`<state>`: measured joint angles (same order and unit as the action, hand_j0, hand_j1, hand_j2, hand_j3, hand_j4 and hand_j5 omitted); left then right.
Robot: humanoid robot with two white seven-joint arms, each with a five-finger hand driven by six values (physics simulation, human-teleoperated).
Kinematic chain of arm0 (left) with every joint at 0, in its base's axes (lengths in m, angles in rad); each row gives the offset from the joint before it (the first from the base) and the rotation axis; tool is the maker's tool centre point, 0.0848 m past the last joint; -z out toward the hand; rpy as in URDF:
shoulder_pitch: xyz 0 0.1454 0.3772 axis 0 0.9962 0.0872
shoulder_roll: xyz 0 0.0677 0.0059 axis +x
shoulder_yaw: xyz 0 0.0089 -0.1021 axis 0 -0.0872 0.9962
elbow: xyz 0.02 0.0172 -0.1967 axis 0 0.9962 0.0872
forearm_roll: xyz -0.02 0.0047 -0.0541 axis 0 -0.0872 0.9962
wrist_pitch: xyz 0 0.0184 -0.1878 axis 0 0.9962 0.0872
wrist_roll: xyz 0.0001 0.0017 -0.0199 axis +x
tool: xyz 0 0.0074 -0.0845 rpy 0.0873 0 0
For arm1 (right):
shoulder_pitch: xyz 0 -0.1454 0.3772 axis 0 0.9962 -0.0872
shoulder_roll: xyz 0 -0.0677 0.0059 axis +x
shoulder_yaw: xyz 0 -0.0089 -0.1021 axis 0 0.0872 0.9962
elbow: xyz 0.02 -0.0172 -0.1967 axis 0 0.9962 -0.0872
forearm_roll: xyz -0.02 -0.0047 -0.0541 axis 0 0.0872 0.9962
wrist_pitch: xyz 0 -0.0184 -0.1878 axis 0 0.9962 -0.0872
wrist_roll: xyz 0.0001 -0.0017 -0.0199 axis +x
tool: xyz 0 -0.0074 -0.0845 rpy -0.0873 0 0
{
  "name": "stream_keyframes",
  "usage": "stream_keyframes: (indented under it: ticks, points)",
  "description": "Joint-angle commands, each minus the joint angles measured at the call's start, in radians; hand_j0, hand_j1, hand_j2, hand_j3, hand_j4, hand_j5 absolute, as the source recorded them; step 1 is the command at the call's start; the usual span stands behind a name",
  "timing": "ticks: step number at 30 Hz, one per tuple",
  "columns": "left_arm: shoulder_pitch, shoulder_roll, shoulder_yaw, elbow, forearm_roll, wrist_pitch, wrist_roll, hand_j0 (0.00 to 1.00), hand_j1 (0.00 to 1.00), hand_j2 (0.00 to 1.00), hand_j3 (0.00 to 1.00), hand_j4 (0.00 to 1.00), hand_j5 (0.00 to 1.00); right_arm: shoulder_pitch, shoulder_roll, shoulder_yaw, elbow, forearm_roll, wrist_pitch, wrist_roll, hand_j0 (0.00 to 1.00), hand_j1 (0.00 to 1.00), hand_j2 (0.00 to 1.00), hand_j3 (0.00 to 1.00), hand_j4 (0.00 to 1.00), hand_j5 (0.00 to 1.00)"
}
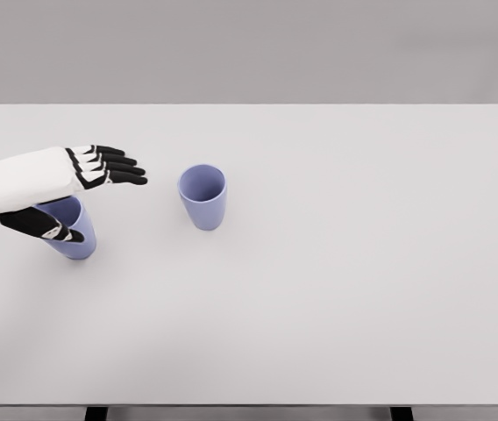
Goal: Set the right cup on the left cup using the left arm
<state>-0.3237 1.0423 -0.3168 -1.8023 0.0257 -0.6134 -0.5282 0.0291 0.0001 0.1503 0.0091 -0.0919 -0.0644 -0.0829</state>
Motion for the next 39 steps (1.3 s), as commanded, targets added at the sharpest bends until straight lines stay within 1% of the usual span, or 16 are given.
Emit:
stream_keyframes:
  ticks: [1, 12, 13, 14, 16, 18, 20, 21, 22, 24, 26, 30, 31, 34, 36, 39]
  points:
    - [0.0, 0.007, 0.001, 0.0, 0.013, 0.003, 0.0, 1.0, 1.0, 1.0, 1.0, 1.0, 1.0, 0.0, 0.0, 0.0, 0.0, 0.0, 0.0, 0.0, 1.0, 1.0, 1.0, 1.0, 1.0, 1.0]
    - [-0.021, -0.007, 0.007, 0.0, 0.048, 0.003, 0.0, 1.0, 1.0, 1.0, 1.0, 1.0, 1.0, -0.002, 0.0, 0.0, 0.0, 0.0, 0.0, 0.0, 1.0, 1.0, 1.0, 1.0, 1.0, 1.0]
    - [-0.028, -0.007, 0.007, 0.0, 0.086, 0.003, 0.005, 1.0, 1.0, 1.0, 1.0, 1.0, 1.0, -0.002, 0.0, 0.0, 0.0, 0.0, 0.0, 0.0, 1.0, 1.0, 1.0, 1.0, 1.0, 1.0]
    - [-0.032, -0.002, 0.002, -0.002, 0.155, 0.003, 0.002, 1.0, 1.0, 1.0, 1.0, 1.0, 1.0, -0.002, 0.0, 0.0, 0.0, 0.0, 0.0, 0.0, 1.0, 1.0, 1.0, 1.0, 1.0, 1.0]
    - [-0.038, -0.001, -0.002, -0.002, 0.213, 0.003, -0.006, 1.0, 1.0, 1.0, 1.0, 1.0, 1.0, -0.002, 0.0, 0.0, 0.0, 0.0, 0.0, 0.0, 1.0, 1.0, 1.0, 1.0, 1.0, 1.0]
    - [-0.051, -0.005, -0.004, -0.002, 0.361, 0.003, -0.083, 1.0, 1.0, 1.0, 1.0, 1.0, 1.0, -0.002, 0.0, 0.0, 0.0, 0.0, 0.0, 0.0, 1.0, 1.0, 1.0, 1.0, 1.0, 1.0]
    - [-0.083, -0.028, -0.004, -0.002, 0.483, 0.144, -0.083, 1.0, 1.0, 1.0, 1.0, 1.0, 1.0, -0.002, 0.0, 0.0, 0.0, 0.0, 0.0, 0.0, 1.0, 1.0, 1.0, 1.0, 1.0, 1.0]
    - [-0.089, -0.05, -0.004, -0.002, 0.506, 0.206, -0.083, 1.0, 1.0, 1.0, 1.0, 1.0, 1.0, -0.002, 0.0, 0.0, 0.0, 0.0, 0.0, 0.0, 1.0, 1.0, 1.0, 1.0, 1.0, 1.0]
    - [-0.092, -0.094, -0.002, 0.0, 0.534, 0.326, -0.083, 1.0, 1.0, 1.0, 1.0, 1.0, 1.0, -0.002, 0.0, 0.0, 0.0, 0.0, 0.0, 0.0, 1.0, 1.0, 1.0, 1.0, 1.0, 1.0]
    - [-0.118, -0.142, -0.001, 0.0, 0.546, 0.44, -0.083, 1.0, 1.0, 1.0, 1.0, 1.0, 1.0, -0.002, 0.0, 0.0, 0.0, 0.0, 0.0, 0.0, 1.0, 1.0, 1.0, 1.0, 1.0, 1.0]
    - [-0.14, -0.15, -0.01, 0.0, 0.559, 0.511, -0.083, 1.0, 1.0, 1.0, 1.0, 1.0, 1.0, -0.002, 0.0, 0.0, 0.0, 0.0, 0.0, 0.0, 1.0, 1.0, 1.0, 1.0, 1.0, 1.0]
    - [-0.147, -0.153, -0.131, 0.0, 0.589, 0.561, -0.083, 1.0, 1.0, 1.0, 1.0, 1.0, 1.0, -0.002, 0.0, 0.0, 0.0, 0.0, 0.0, 0.0, 1.0, 1.0, 1.0, 1.0, 1.0, 1.0]
    - [-0.147, -0.151, -0.143, 0.0, 0.591, 0.581, -0.083, 1.0, 1.0, 1.0, 1.0, 1.0, 1.0, -0.002, 0.0, 0.0, 0.0, 0.0, 0.0, 0.0, 1.0, 1.0, 1.0, 1.0, 1.0, 1.0]
    - [-0.146, -0.153, -0.15, 0.011, 0.623, 0.598, -0.083, 1.0, 1.0, 1.0, 1.0, 1.0, 1.0, -0.002, 0.0, 0.0, 0.0, 0.0, 0.0, 0.0, 1.0, 1.0, 1.0, 1.0, 1.0, 1.0]
    - [-0.153, -0.156, -0.147, 0.02, 0.626, 0.661, -0.083, 1.0, 1.0, 1.0, 1.0, 1.0, 1.0, -0.002, 0.0, 0.0, 0.0, 0.0, 0.0, 0.0, 1.0, 1.0, 1.0, 1.0, 1.0, 1.0]
    - [-0.156, -0.179, -0.147, 0.078, 0.622, 0.664, -0.083, 1.0, 1.0, 1.0, 1.0, 1.0, 1.0, -0.002, 0.0, 0.0, 0.0, 0.0, 0.0, 0.0, 1.0, 1.0, 1.0, 1.0, 1.0, 1.0]
